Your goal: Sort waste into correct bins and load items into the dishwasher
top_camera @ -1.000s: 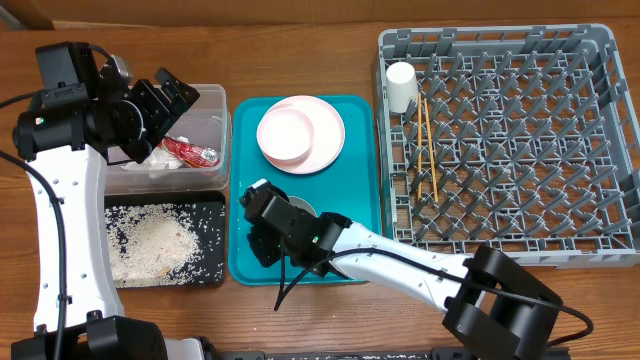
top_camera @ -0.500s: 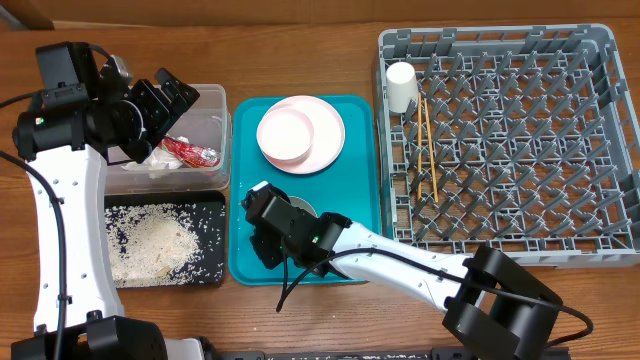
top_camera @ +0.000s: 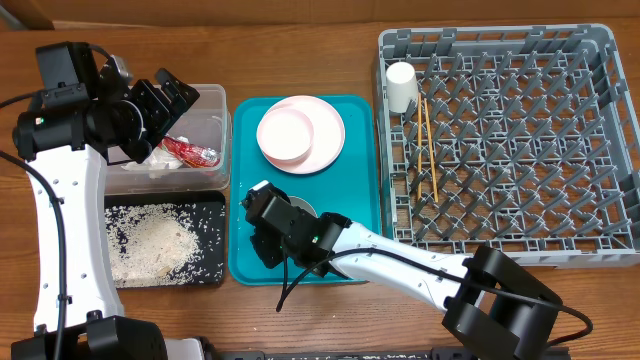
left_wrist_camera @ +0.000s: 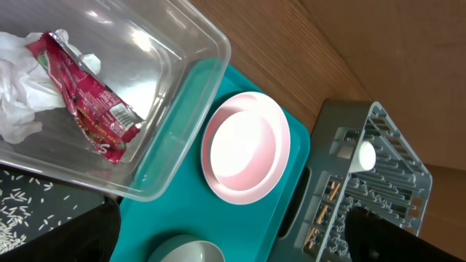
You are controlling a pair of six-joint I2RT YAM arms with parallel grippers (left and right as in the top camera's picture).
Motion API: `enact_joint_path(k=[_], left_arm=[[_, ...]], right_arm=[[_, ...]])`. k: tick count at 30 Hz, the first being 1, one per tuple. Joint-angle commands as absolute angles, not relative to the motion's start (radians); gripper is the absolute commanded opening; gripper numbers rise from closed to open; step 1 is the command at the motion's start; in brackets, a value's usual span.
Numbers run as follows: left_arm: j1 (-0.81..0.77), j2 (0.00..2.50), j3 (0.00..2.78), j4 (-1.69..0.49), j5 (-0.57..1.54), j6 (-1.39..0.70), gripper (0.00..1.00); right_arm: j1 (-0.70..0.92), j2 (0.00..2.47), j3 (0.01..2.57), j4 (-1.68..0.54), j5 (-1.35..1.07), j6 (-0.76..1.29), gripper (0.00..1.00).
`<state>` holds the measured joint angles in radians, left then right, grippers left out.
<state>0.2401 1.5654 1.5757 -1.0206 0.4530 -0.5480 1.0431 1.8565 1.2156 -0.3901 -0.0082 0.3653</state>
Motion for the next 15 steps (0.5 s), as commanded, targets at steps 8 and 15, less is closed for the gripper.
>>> enact_joint_path(k=[8,15], left_arm=[[0.242,1.569,1.592,-1.020,0.460,-0.546,1.00],[0.242,1.569,1.592,-1.020,0.461,-0.546,1.00]], right_arm=[[1.054,1.876,1.191,-0.340,-0.006,0.367,0.17],[1.054,1.880,1.191,-0.334,-0.006,0.367,0.17]])
